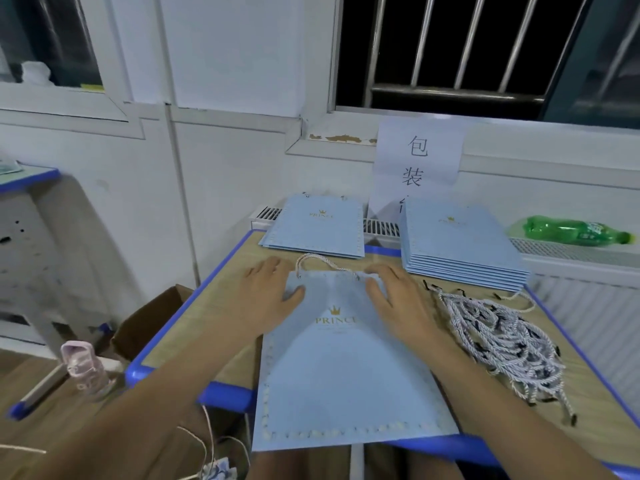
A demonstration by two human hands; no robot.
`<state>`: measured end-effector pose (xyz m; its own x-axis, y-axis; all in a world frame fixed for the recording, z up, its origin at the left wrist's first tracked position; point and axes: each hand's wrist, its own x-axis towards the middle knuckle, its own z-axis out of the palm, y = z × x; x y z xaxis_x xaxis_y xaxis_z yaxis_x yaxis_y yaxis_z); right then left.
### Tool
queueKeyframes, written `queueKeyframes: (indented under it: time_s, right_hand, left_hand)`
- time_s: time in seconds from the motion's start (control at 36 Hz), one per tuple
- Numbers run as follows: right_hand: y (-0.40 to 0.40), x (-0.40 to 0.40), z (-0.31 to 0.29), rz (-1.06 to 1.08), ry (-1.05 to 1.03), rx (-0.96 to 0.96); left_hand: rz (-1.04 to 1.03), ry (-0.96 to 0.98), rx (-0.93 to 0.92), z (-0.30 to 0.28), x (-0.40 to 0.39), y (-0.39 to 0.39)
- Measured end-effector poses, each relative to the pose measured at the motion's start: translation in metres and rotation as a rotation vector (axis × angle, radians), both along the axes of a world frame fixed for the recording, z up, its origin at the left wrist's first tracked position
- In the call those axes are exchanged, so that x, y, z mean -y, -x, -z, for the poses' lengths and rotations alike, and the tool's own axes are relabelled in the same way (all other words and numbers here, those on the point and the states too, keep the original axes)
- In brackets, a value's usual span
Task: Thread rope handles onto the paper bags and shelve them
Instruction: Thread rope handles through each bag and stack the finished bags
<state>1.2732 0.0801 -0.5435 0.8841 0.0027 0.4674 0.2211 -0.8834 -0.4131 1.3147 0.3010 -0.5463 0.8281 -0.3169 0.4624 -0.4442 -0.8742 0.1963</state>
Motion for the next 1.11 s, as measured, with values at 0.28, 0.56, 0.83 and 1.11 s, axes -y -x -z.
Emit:
queueKeyframes:
  time_s: [0.28,0.56,0.83,1.11]
  right_hand:
    - [0.062,0.025,0.02,0.166,0.071,-0.258]
    - [0.076,0.007,-0.016,0.027,-0.569,-0.276]
    - [-0.004,0.005,-0.091,-0.233,-0.947,-0.548]
    - [-0.123,0.024,-0.085,-0.061,-1.013,-0.04]
  left_hand:
    - [0.113,-0.022,-0.464,0.013,-0.056,0.055]
    - [0.334,0.96,-0.693,-0.006,-0.048,0.071]
    - [0.414,1.291,-0.94,-0.092,-0.041,-0.03]
    - [0.242,1.202,-0.546,-0.094,-0.007,-0.137]
